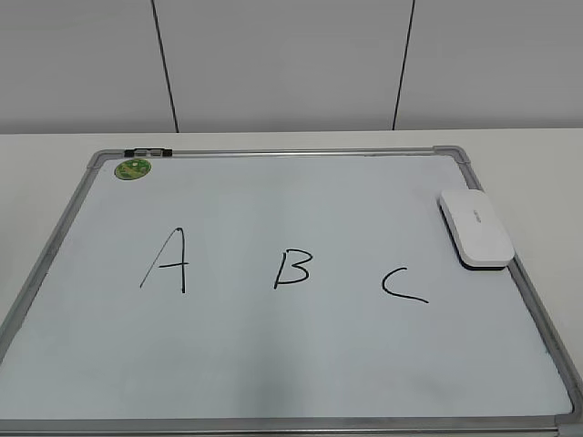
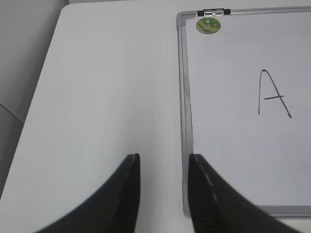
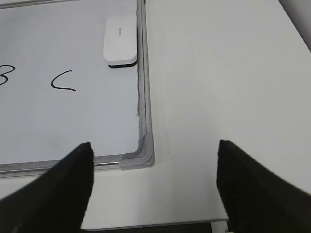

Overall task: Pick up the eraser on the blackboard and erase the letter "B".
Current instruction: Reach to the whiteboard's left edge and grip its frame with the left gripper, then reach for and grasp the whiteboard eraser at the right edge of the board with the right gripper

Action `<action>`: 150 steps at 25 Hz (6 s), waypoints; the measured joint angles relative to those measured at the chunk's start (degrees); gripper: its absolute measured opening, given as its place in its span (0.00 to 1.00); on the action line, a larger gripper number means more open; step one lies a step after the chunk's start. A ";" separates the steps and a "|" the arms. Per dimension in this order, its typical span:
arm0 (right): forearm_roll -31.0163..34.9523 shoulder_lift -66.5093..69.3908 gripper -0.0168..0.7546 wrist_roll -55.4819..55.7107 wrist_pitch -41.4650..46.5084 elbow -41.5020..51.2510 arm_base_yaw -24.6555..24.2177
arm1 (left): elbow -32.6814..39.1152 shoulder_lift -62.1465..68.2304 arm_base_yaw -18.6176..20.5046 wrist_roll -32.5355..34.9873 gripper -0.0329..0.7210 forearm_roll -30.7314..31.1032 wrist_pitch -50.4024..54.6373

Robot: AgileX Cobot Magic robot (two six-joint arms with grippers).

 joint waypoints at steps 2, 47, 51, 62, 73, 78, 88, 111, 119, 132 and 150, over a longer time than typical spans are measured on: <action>0.00 0.00 0.78 0.00 0.00 0.00 0.00 | -2.42 4.88 0.00 0.00 0.36 -0.59 -0.69; 0.00 0.00 0.78 0.00 0.11 0.00 0.00 | -32.89 70.13 -0.10 0.00 0.37 -4.69 0.98; 0.00 0.00 0.78 0.00 0.11 0.00 0.00 | -32.89 73.96 -0.10 0.00 0.37 -4.69 -0.26; 0.00 0.00 0.78 0.00 0.01 0.00 0.00 | -39.90 83.39 -0.10 0.00 0.37 -4.22 -1.28; 0.00 0.00 0.78 0.00 0.01 0.00 0.00 | -40.37 88.66 -0.10 0.00 0.37 -3.57 -2.24; 0.00 0.00 0.78 0.00 0.01 0.00 0.00 | -40.52 90.30 -0.10 0.00 0.36 -3.57 -3.01; 0.00 0.00 0.78 0.08 0.01 0.00 0.00 | -40.85 91.56 -0.10 0.00 0.36 -3.81 -3.01; 9.39 9.17 0.78 -3.85 -0.20 -2.92 0.00 | -40.88 91.56 -0.10 0.00 0.08 -4.40 -3.01; 14.72 25.72 0.78 -9.65 -4.44 -6.21 2.05 | -40.98 91.56 -0.10 0.00 0.08 -4.40 -2.89; 14.84 46.38 0.78 -11.40 -14.16 -7.08 4.83 | -40.98 91.56 -0.10 0.00 0.08 -4.60 -2.89; 9.71 83.13 0.78 -10.19 -18.15 -28.20 7.89 | -40.98 91.56 -0.10 0.00 0.08 -4.60 -2.82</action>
